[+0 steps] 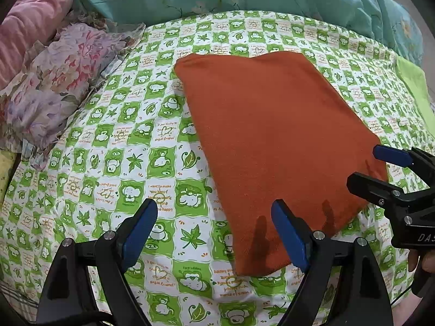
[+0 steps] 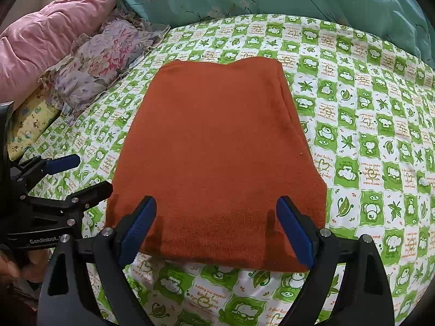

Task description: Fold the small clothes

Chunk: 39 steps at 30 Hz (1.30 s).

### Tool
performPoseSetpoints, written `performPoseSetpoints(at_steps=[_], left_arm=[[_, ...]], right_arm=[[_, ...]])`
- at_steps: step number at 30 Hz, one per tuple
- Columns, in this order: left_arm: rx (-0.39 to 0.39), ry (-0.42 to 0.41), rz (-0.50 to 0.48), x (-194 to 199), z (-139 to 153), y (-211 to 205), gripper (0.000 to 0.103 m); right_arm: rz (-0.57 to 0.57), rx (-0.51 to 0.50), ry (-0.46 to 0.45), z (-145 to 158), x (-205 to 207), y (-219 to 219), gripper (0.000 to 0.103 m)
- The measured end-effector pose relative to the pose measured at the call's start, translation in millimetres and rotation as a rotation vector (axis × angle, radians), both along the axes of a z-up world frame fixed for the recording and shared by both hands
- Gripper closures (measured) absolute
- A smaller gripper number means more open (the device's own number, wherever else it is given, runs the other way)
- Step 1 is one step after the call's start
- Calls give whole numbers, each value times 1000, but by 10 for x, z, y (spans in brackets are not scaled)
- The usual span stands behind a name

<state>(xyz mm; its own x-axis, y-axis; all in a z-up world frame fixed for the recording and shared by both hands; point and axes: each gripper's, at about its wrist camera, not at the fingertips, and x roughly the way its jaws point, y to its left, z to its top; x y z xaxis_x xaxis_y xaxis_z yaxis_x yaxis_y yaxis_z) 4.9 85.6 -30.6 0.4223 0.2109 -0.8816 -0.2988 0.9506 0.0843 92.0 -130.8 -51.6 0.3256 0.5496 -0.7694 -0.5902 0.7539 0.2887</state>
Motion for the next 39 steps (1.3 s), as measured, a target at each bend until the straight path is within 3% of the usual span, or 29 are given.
performPoseSetpoints(at_steps=[39], left_arm=[[-2, 0, 0, 6, 29, 4, 16]], right_arm=[[-10, 13, 1, 39, -35, -24, 13]])
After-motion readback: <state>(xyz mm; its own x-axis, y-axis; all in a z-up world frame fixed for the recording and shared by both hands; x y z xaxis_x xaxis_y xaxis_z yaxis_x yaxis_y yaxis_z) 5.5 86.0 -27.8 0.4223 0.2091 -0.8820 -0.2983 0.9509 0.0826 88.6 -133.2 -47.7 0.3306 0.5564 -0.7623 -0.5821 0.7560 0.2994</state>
